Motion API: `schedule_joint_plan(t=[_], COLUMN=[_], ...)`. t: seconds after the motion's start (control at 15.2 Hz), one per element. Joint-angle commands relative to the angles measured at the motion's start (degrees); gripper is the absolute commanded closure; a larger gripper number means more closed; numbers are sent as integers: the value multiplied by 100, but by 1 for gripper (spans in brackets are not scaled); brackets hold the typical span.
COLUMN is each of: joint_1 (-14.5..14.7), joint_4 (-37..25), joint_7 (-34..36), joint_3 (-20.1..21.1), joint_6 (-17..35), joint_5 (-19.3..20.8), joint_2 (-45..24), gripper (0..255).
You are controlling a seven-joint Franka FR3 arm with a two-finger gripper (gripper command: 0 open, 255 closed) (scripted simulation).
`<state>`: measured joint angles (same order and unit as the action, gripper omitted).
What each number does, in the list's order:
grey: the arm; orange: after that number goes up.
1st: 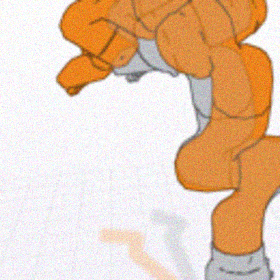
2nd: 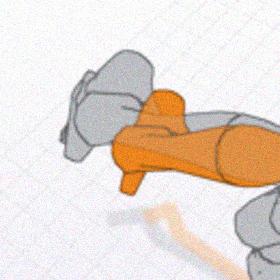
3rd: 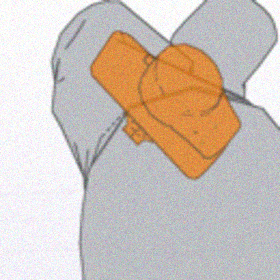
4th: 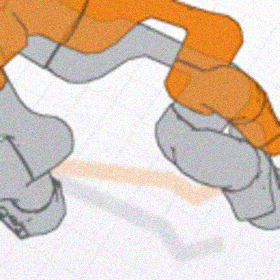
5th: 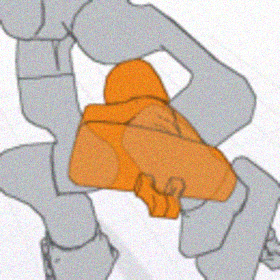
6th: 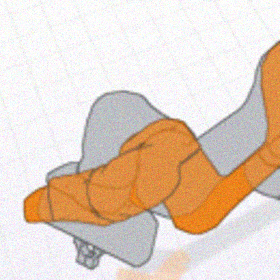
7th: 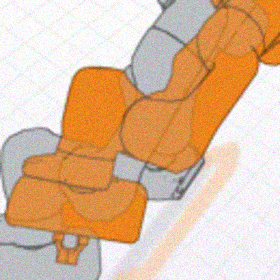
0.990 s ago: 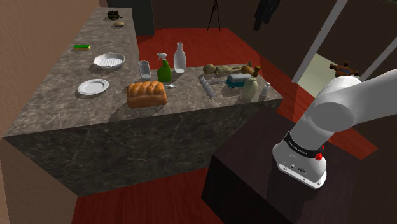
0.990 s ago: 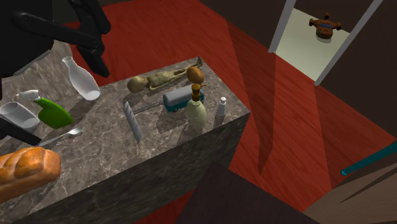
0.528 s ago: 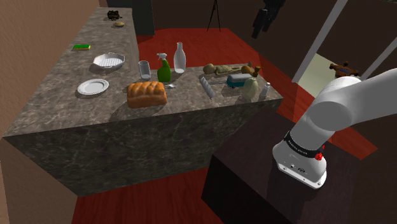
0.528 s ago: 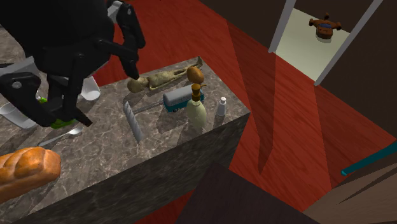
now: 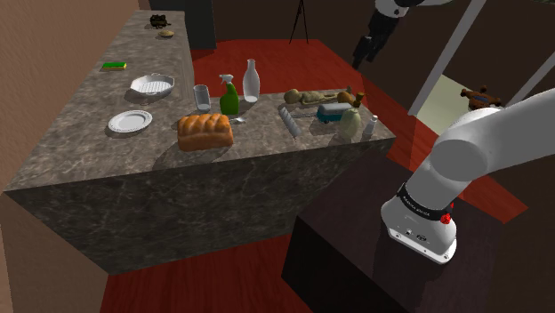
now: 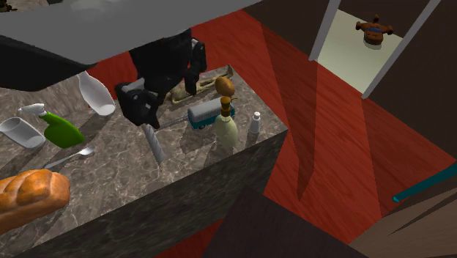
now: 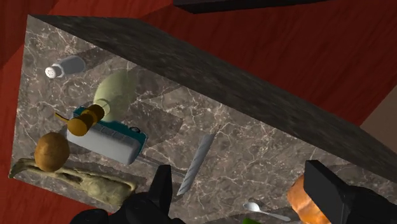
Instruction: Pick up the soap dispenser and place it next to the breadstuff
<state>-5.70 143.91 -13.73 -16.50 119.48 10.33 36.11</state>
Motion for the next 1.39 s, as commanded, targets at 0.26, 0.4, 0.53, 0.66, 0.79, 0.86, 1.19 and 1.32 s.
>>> schedule_joint_plan(t=[0.26, 0.4, 0.53, 0.66, 0.79, 0.86, 1.19, 1.32], joint_1=[-118, -111, -68, 22, 158, 246, 553, 342], joint_4=[188, 188, 160, 102, 13, -44, -523, -811], joint_7=[-304, -468, -675, -942, -1298, -1519, -3200, -3945], joint_3=[-682, -938, -1211, -1504, -1815, -1978, -2539, -2420], joint_6=[1208, 1595, 1973, 2335, 2671, 2824, 3280, 3277], joint_5=[-76, -187, -367, -641, -1048, -1315, -3485, -4483], joint_2=[-821, -1153, -1514, -1905, -2328, -2554, -3892, -4470], gripper=[0, 0, 0, 0, 0, 0, 0, 0])
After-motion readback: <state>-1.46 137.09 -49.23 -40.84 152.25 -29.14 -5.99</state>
